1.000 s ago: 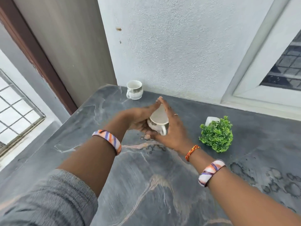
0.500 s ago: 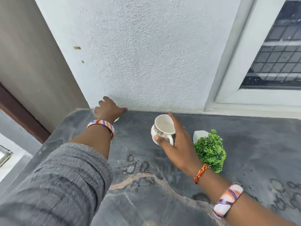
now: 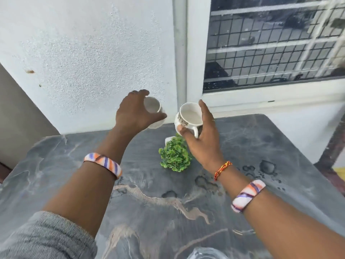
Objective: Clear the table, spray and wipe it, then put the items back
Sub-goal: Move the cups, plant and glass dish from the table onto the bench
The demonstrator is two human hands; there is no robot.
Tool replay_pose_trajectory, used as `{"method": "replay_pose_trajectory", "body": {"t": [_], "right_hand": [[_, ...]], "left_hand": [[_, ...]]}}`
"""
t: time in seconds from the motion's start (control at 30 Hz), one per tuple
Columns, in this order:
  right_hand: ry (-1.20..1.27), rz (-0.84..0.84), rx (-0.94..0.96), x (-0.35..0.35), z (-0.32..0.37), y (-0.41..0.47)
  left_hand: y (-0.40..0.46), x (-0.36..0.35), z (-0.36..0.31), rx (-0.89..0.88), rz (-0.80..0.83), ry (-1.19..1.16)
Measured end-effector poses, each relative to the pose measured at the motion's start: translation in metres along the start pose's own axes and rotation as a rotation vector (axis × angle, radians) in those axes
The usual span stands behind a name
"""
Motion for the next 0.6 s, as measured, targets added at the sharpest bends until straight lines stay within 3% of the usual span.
{"method": "replay_pose_trajectory", "body": {"t": [0.37,0.6], "right_hand": [[-0.114,-0.325,-0.227,0.332,-0.108,-0.099],[-0.322,-0.39,-0.355,0.527,-0.185,-0.176]], "left_hand": [[-0.148,-0.178,-0.298,-0.438,0.38,-0.01],[-0.241,-0.318,-0.448,-0.588,0.679,-0.017]]}}
Point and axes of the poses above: each hand's wrist, its own y-axis towards the middle knuckle, its own x-axis out of the back of the hand, z = x × y, the point moved 1 cm from there along y, towards the middle knuckle, and after that the axes turned 9 degrees about -y, right-handed, at the moved point
